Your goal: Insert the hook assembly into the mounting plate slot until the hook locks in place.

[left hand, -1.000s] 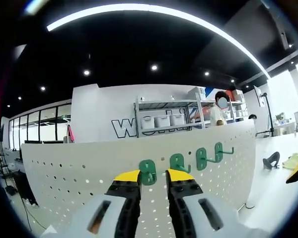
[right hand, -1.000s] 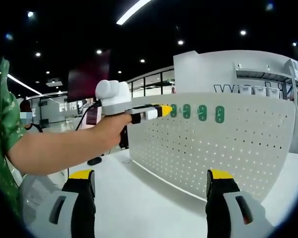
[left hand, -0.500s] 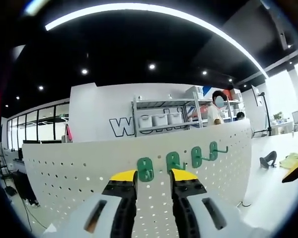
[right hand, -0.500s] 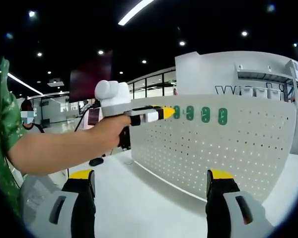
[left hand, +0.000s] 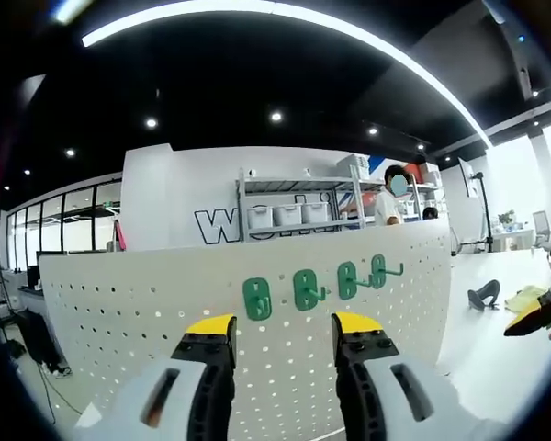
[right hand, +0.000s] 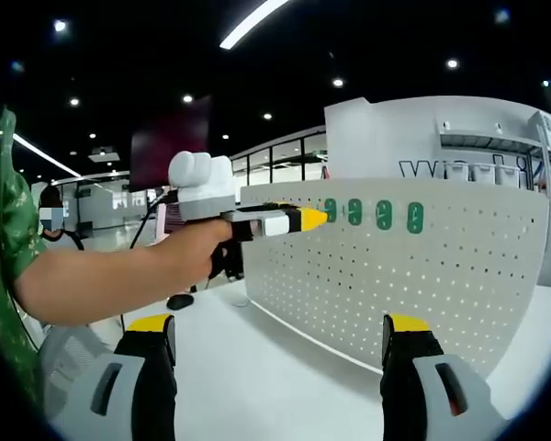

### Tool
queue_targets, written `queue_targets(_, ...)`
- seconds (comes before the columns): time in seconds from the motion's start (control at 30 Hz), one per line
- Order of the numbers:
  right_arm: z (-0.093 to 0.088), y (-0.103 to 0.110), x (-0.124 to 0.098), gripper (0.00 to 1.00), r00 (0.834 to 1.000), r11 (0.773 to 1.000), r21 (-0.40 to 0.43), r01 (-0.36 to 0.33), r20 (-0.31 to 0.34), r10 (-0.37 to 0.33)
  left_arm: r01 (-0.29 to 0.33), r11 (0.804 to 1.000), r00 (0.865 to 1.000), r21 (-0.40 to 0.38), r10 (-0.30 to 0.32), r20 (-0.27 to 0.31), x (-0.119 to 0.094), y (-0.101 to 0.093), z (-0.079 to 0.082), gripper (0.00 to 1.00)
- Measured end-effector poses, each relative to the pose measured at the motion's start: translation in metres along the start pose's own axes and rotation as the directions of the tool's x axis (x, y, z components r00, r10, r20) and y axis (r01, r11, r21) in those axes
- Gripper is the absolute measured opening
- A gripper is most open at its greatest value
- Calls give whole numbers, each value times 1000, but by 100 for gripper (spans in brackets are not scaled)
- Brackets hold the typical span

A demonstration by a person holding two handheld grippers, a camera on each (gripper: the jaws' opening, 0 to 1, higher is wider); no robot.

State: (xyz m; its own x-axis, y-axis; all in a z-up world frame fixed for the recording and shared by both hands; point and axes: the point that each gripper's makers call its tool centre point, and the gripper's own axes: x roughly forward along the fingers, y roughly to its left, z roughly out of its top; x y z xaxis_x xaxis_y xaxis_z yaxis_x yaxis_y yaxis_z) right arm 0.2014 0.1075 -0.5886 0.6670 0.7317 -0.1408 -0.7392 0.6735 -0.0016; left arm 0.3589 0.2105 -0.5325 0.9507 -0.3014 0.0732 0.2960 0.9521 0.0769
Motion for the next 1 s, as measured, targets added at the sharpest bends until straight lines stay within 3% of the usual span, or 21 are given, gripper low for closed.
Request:
queue_targets(0.5,-1,6,-4,96,1000,1000,4,2,6,-2,52,997,992,-61,-59,-116,-18,-20,-36,71)
queue_targets(0.77,1,13,-7,96,1000,1000,4,7,11,-7,79,994,986,-71,-89,-143,-30,-25,-43,83)
queue_targets(1.0,3,25,-10,96,1000,1000,3,11,15,-11,95,994,982,-61,-104,-157,-52,-26,-43,85)
